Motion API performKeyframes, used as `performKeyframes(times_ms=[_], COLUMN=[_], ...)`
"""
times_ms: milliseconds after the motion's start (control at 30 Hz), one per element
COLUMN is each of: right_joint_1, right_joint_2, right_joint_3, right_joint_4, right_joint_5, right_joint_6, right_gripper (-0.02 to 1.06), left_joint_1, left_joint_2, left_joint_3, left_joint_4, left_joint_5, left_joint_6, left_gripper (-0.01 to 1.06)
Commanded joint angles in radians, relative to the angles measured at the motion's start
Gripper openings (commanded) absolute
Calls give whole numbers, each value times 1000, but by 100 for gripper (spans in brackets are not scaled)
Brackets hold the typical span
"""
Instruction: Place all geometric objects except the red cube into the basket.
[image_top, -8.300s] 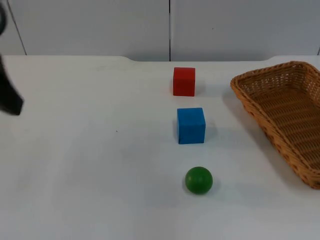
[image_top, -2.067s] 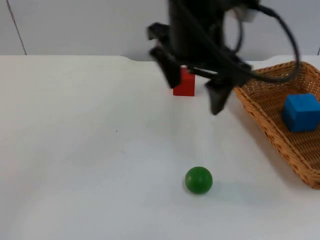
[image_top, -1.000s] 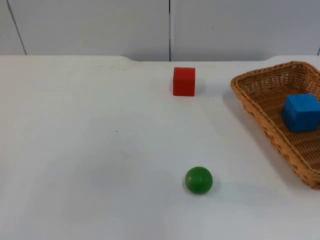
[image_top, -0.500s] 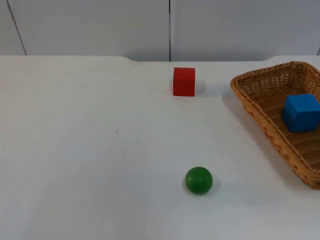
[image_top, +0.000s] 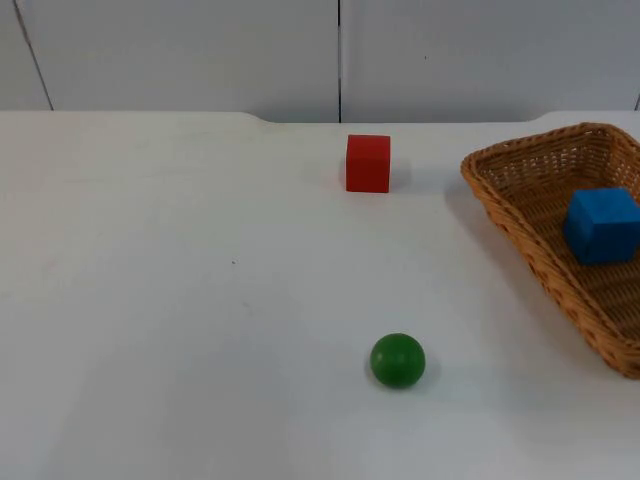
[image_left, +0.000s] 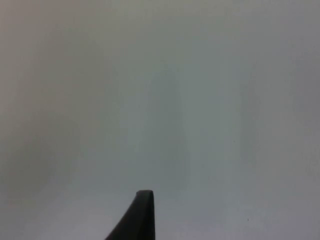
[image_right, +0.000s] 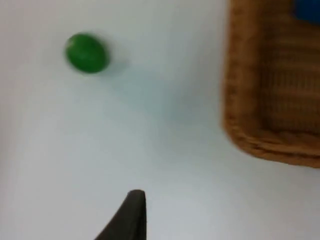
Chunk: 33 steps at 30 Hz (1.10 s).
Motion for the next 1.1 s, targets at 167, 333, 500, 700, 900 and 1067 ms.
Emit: performKeyframes(times_ms=[167, 333, 500, 700, 900, 1067], right_joint_1=[271, 345, 380, 390, 390, 390], right_joint_2=[289, 504, 652, 782, 862, 896], right_joint_3=[-162, -295, -371, -395, -395, -395], right_joint_4=[-165, -192, -192, -205, -259, -281], right_joint_5=[-86, -113, -173, -261, -346, -376], right_joint_6=[141, 168, 168, 181, 238, 262], right_gripper=[105, 105, 105, 103, 96, 91], left_joint_1=[5, 5, 5, 5, 5, 5], left_joint_2=[-8, -8, -8, -8, -8, -8], left_joint_3=[10, 10, 10, 10, 10, 10], left_joint_4=[-9, -9, -15, -30, -30, -30], left_joint_5=[5, 5, 5, 1, 1, 1], left_joint_6=[-6, -6, -6, -6, -6, -6], left_gripper=[105, 105, 105, 105, 105, 105])
